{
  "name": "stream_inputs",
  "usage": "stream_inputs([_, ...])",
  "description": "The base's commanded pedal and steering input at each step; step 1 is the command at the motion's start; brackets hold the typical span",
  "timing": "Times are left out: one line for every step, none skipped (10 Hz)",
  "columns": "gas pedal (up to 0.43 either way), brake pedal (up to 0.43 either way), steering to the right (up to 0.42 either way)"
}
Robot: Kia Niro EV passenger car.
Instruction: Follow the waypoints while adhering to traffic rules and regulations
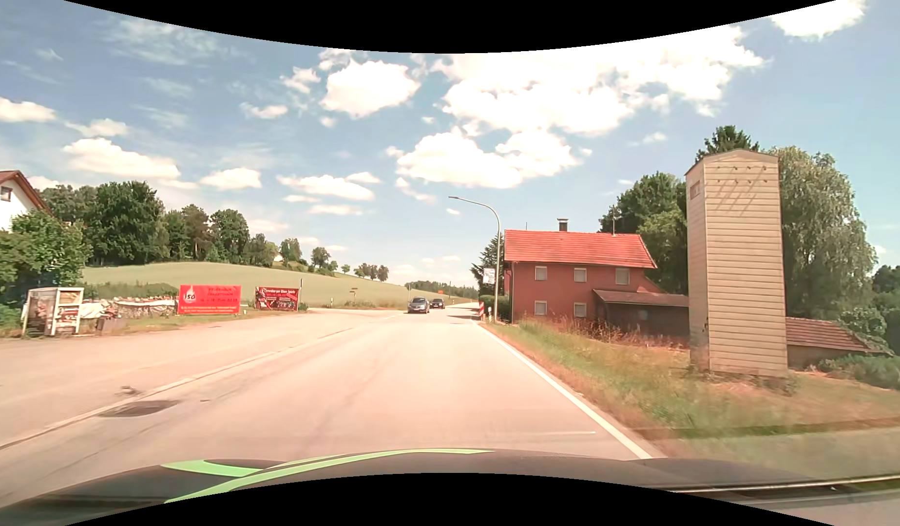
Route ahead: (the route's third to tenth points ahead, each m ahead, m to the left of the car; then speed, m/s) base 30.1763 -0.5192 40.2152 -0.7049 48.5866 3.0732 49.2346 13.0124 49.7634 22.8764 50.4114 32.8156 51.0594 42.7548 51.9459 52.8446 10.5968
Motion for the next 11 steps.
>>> stream_inputs([0.000,0.079,0.003])
stream_inputs([0.000,0.079,0.003])
stream_inputs([0.000,0.079,0.005])
stream_inputs([0.000,0.079,0.007])
stream_inputs([0.000,0.079,0.008])
stream_inputs([0.000,0.079,0.008])
stream_inputs([0.000,0.079,0.008])
stream_inputs([0.000,0.085,0.007])
stream_inputs([0.000,0.091,0.005])
stream_inputs([0.000,0.098,0.004])
stream_inputs([0.000,0.104,0.004])
